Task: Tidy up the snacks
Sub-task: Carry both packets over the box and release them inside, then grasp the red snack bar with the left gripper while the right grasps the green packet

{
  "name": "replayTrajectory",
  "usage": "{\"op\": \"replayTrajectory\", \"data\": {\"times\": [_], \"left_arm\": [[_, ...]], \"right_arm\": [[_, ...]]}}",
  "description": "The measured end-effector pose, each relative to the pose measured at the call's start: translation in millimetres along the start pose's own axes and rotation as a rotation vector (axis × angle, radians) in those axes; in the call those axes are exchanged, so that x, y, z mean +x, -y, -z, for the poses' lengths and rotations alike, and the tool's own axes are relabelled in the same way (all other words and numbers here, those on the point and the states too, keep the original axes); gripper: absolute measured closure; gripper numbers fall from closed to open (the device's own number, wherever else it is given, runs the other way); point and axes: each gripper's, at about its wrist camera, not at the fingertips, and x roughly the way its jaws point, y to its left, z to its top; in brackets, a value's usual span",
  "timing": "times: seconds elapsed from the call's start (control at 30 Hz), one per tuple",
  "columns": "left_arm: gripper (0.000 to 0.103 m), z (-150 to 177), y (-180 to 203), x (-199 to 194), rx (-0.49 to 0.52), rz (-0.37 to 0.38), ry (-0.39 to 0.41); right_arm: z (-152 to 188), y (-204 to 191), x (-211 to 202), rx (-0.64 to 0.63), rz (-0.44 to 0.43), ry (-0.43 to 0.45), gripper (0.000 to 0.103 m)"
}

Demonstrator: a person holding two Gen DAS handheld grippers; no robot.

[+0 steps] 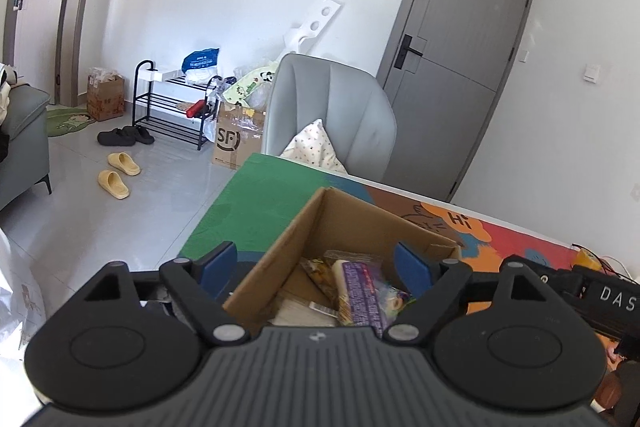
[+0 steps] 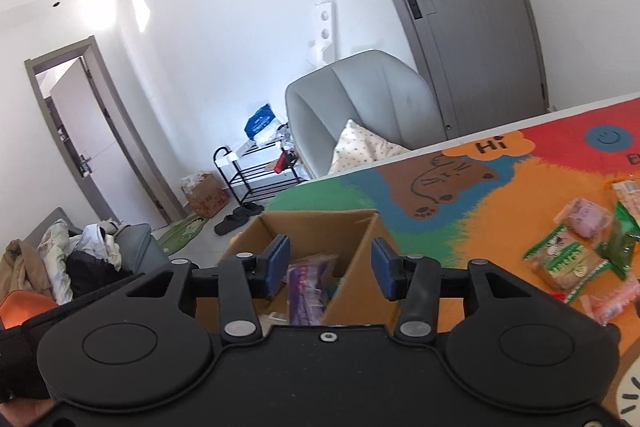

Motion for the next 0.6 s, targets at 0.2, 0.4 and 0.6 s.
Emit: {"op": "replayTrajectory", "data": {"times": [0.2,0.4,0.6], "left_arm": [[0.016,9.9,34.8,-2.9,0.055,0.059,-0.009],[0.016,24.5,66.9,-4.7,0.103,0.12,-0.03],[0.016,34.0,95.9,-7.5,0.14,0.175,-0.04]], "right_arm": [[7.1,36.3,-24.2,0.045,0.083,0.017,0.052],[13.0,68.8,-50.0,0.088,0.162,0.044,0.05],[18.5,97.9,-73.6,0.133,0.227,0.07,0.05]]}}
